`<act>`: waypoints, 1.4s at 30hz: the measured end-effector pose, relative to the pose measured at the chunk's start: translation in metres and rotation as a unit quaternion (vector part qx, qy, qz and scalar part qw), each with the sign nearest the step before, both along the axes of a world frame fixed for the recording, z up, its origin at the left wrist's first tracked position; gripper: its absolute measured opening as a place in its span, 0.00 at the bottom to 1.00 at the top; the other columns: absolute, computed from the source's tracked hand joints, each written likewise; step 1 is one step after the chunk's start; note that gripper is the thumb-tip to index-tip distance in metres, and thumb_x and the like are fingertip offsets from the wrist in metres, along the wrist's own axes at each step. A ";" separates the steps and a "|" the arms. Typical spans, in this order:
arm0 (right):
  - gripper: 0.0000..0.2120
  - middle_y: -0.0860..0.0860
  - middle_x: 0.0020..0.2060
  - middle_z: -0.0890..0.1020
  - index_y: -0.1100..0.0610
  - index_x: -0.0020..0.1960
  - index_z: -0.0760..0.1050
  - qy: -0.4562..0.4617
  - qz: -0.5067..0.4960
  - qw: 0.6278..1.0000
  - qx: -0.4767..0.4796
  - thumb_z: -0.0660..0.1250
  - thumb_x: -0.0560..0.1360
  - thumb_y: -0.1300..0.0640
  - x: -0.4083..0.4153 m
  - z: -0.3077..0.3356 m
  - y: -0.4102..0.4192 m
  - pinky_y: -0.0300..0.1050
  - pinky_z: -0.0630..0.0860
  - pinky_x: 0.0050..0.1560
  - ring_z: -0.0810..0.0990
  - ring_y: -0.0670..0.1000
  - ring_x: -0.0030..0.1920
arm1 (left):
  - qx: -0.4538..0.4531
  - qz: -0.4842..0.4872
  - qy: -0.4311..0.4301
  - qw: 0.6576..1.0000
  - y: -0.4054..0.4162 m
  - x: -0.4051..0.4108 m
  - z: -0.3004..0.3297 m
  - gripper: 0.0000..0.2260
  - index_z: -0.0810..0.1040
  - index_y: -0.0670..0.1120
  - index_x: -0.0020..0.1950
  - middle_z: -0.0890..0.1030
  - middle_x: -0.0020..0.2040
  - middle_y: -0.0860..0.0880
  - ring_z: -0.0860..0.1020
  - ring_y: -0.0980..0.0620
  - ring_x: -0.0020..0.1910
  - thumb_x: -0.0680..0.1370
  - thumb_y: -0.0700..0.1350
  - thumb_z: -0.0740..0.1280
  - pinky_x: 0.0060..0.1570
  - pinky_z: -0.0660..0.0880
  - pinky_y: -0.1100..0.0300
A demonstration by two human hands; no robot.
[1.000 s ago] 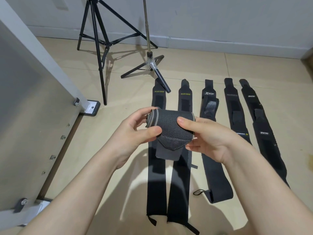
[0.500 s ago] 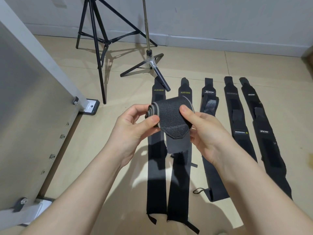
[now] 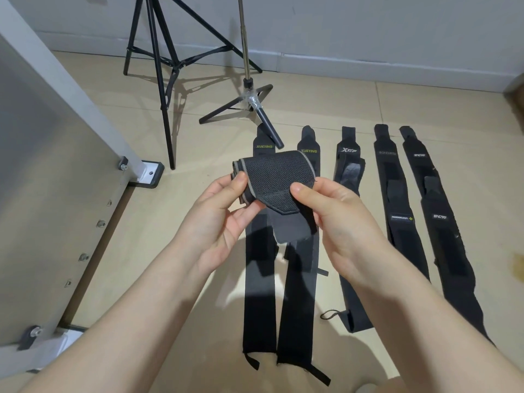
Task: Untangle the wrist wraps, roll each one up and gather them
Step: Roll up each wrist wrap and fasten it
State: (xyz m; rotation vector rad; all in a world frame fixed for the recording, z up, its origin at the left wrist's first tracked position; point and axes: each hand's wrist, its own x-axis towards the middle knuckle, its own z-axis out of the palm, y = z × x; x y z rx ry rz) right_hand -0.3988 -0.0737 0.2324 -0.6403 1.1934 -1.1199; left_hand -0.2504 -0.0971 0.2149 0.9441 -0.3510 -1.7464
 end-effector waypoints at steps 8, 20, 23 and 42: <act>0.07 0.54 0.35 0.82 0.59 0.39 0.73 0.108 0.010 0.993 -0.048 0.69 0.73 0.64 -0.004 0.000 -0.005 0.43 0.79 0.39 0.82 0.49 0.36 | 0.105 -0.075 0.067 0.989 0.006 0.000 0.007 0.13 0.79 0.38 0.50 0.82 0.44 0.40 0.83 0.44 0.44 0.68 0.43 0.68 0.45 0.81 0.52; 0.07 0.52 0.49 0.82 0.56 0.36 0.71 0.633 0.134 0.693 -0.317 0.70 0.64 0.59 -0.001 -0.014 -0.002 0.41 0.64 0.40 0.79 0.59 0.38 | 0.112 -0.174 -0.178 0.962 0.016 -0.010 0.008 0.11 0.82 0.48 0.41 0.84 0.40 0.50 0.80 0.49 0.50 0.71 0.55 0.68 0.62 0.72 0.51; 0.07 0.50 0.50 0.82 0.55 0.37 0.73 0.616 0.117 0.712 -0.314 0.71 0.65 0.57 0.007 -0.016 0.002 0.41 0.64 0.40 0.79 0.58 0.39 | 0.114 -0.138 -0.161 0.971 0.017 -0.014 0.006 0.10 0.81 0.48 0.41 0.83 0.35 0.51 0.80 0.48 0.47 0.73 0.54 0.68 0.62 0.71 0.49; 0.18 0.39 0.51 0.78 0.49 0.32 0.65 0.409 0.202 0.848 -0.269 0.72 0.71 0.61 -0.015 -0.009 0.003 0.20 0.61 0.51 0.71 0.26 0.52 | 0.140 0.003 -0.082 0.987 0.001 -0.002 0.013 0.07 0.76 0.49 0.44 0.78 0.49 0.43 0.76 0.49 0.48 0.75 0.52 0.67 0.31 0.76 0.66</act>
